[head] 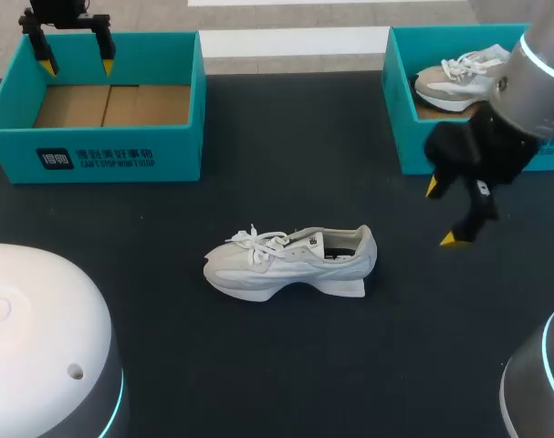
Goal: Take the shoe out of the shoebox, open the shoe tongue, remove and reinsert the insole, then place the shoe into the shoebox
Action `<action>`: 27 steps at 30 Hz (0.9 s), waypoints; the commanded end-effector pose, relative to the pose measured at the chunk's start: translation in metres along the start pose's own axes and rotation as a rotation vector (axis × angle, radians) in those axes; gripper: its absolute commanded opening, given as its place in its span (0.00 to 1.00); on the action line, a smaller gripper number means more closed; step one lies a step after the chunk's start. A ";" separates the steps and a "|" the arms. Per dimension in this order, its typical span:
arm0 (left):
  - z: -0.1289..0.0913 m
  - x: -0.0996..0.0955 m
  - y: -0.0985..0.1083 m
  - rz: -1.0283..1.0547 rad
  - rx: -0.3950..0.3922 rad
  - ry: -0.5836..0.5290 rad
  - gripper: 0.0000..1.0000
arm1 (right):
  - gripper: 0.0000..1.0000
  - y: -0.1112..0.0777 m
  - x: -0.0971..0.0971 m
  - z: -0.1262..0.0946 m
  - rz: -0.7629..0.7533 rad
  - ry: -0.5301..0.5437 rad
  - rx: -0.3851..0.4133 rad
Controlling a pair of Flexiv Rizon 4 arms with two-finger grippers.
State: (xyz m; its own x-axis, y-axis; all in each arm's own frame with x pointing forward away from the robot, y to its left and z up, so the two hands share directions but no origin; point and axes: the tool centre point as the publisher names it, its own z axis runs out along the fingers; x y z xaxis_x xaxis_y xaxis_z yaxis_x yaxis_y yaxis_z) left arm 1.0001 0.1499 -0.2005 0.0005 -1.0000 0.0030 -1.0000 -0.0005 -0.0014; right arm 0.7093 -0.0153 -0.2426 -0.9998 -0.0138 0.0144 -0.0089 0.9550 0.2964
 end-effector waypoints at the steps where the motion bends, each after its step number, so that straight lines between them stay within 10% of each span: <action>1: 0.000 0.000 0.000 0.000 -0.001 -0.001 1.00 | 1.00 -0.001 -0.001 0.002 -0.002 -0.001 -0.008; 9: 0.000 0.000 0.000 0.000 -0.001 -0.001 1.00 | 1.00 -0.001 -0.001 0.002 -0.002 -0.001 -0.008; 15: 0.000 0.000 0.000 0.000 -0.001 -0.001 1.00 | 1.00 -0.009 -0.015 -0.004 -0.001 -0.144 -0.349; 27: 0.000 0.000 0.000 0.000 -0.001 -0.001 1.00 | 1.00 -0.054 -0.030 0.024 0.034 -0.140 -0.596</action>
State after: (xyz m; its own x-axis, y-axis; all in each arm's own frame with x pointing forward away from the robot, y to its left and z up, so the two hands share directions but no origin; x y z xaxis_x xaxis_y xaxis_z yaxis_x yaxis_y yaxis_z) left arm 1.0002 0.1499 -0.2005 0.0005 -1.0000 0.0030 -1.0000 -0.0005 -0.0014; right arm 0.7449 -0.0445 -0.2616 -0.9951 0.0724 -0.0670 0.0175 0.7982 0.6021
